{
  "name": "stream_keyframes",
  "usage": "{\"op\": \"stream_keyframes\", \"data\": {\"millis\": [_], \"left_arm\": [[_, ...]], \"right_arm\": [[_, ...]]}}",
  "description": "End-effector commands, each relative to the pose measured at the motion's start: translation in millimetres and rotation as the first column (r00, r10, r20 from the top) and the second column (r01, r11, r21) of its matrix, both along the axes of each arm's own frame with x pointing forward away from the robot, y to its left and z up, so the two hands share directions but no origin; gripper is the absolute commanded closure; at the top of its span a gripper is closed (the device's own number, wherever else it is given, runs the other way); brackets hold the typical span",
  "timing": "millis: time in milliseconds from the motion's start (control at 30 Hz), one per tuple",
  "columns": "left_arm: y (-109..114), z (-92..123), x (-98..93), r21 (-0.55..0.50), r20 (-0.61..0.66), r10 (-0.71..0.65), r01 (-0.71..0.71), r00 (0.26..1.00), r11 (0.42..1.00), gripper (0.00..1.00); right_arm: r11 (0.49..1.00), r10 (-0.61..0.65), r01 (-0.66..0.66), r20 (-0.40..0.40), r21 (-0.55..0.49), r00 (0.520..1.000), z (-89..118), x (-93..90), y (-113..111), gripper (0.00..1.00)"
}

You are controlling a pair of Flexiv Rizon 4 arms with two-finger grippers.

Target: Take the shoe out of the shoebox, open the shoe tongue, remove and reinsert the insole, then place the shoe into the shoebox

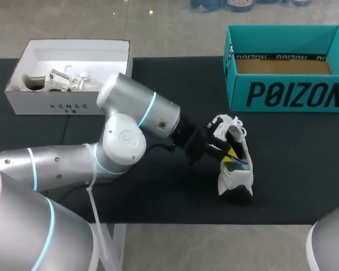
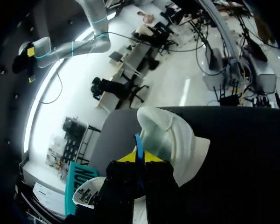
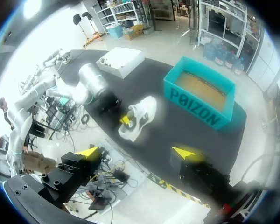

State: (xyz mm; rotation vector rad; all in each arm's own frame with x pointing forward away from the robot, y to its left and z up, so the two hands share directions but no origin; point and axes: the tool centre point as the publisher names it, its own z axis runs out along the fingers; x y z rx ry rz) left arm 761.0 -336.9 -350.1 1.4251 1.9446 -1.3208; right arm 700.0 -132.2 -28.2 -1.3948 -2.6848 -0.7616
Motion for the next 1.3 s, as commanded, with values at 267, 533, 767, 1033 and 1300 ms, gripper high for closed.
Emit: {"op": "stream_keyframes", "data": {"millis": [267, 533, 767, 1033, 1300], "left_arm": [[2.5, -3.9, -28.5, 0.02, -0.05, -0.019, 0.02, 0.999, 1.0, 1.0], [26.8, 9.9, -22.4, 0.047, -0.037, 0.028, -0.026, 0.999, 0.999, 0.0], [33.2, 29.9, -13.0, 0.038, -0.006, 0.045, -0.045, 0.999, 0.998, 0.0], [36.8, 50.2, -15.5, 0.294, -0.041, -0.167, 0.171, 0.985, 0.94, 0.0], [45.7, 54.0, -19.2, 0.487, -0.081, -0.23, 0.24, 0.97, 0.84, 0.0]], "right_arm": [[1.0, 0.002, -0.002, -0.006, -0.002, 1.0, 1.1, 2.9, 0.0, 0.0], [1.0, 0.002, -0.002, -0.006, -0.002, 1.0, 1.1, 2.9, 0.0, 0.0], [1.0, 0.002, -0.002, -0.006, -0.002, 1.0, 1.1, 2.9, 0.0, 0.0], [1.0, 0.002, -0.002, -0.006, -0.002, 1.0, 1.1, 2.9, 0.0, 0.0], [1.0, 0.002, -0.002, -0.006, -0.002, 1.0, 1.1, 2.9, 0.0, 0.0]]}}
